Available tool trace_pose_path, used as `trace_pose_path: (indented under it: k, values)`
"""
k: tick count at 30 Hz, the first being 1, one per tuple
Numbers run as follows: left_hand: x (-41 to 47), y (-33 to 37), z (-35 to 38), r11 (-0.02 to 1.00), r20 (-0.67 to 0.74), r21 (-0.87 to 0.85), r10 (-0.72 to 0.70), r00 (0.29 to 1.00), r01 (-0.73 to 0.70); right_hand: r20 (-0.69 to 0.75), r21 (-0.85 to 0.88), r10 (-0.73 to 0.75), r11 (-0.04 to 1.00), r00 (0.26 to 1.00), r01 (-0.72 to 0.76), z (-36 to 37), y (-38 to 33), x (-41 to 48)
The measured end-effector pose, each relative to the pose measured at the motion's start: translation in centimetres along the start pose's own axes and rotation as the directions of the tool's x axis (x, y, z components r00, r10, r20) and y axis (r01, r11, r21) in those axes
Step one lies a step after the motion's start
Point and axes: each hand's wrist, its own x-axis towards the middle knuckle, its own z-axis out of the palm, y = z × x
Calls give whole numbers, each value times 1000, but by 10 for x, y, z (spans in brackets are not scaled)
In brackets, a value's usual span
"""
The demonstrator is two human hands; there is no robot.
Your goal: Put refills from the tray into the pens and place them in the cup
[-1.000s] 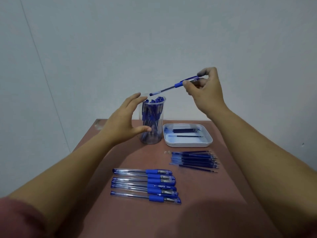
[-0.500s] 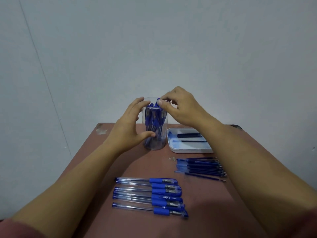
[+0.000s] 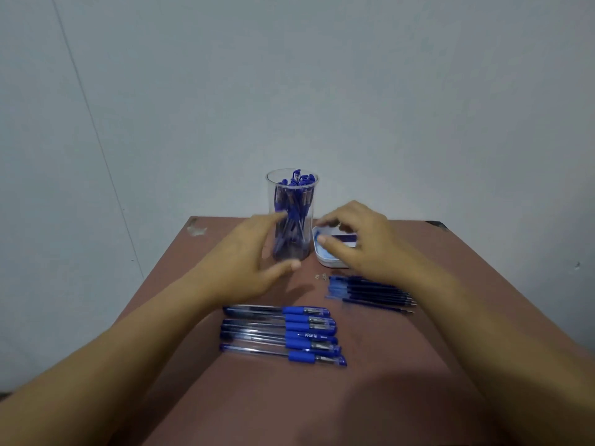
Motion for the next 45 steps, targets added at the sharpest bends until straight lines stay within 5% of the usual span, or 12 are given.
trace_pose_path:
  k: [4, 9, 22, 26, 30, 35, 40, 45]
  values:
    - [-36, 17, 7, 1000, 399, -3, -4, 917, 6, 214, -16, 54, 999, 975, -52, 11, 4, -40]
    - [-51, 24, 29, 986, 494, 162, -55, 868, -30, 315, -59, 67, 997, 947, -51, 22, 5, -51]
    - [-58, 25, 39, 977, 401, 212, -57, 914, -32, 356, -107, 94, 993, 930, -59, 31, -8, -51]
    - [-58, 28, 36, 985, 344, 171, -36, 938, -25, 260, 5, 167, 985, 951, -174, 28, -6, -52]
    - [-42, 30, 28, 990, 104, 129, 43, 994, -56, 139, 208, 235, 943, 962, -260, 15, -5, -49]
    - [-15, 36, 20, 971, -40, 126, 211, 977, -205, 150, 405, 310, 847, 939, -345, -9, -1, -40]
    - [-8, 34, 31, 958, -136, 96, 282, 950, -271, 23, 464, 283, 846, 959, -261, 1, 1, -52]
    - [-16, 23, 41, 978, -103, 21, 209, 972, -208, -153, 278, 145, 956, 978, -98, 28, 6, -60]
